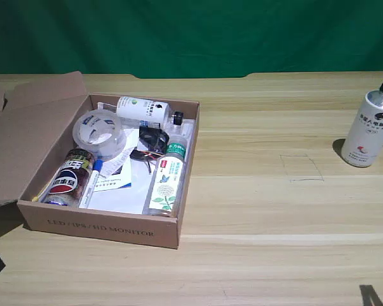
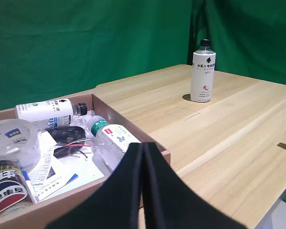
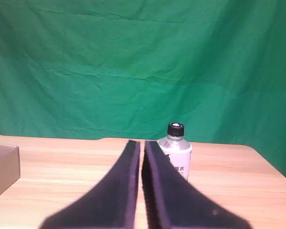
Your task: Place the white bottle into the box.
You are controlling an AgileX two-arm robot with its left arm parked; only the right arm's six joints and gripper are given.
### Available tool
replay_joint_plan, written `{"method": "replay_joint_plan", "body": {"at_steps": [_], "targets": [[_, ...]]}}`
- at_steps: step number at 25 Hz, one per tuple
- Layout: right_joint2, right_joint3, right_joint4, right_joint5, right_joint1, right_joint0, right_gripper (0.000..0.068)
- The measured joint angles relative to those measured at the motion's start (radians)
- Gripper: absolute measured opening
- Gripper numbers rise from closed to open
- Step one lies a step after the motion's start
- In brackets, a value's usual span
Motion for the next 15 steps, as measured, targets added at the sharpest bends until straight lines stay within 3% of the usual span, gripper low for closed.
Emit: {"method": "replay_joint_plan", "body": {"at_steps": [15], "targets": [[0.0, 0.0, 0.0, 0.0, 0.0, 0.0, 0.0004]]}}
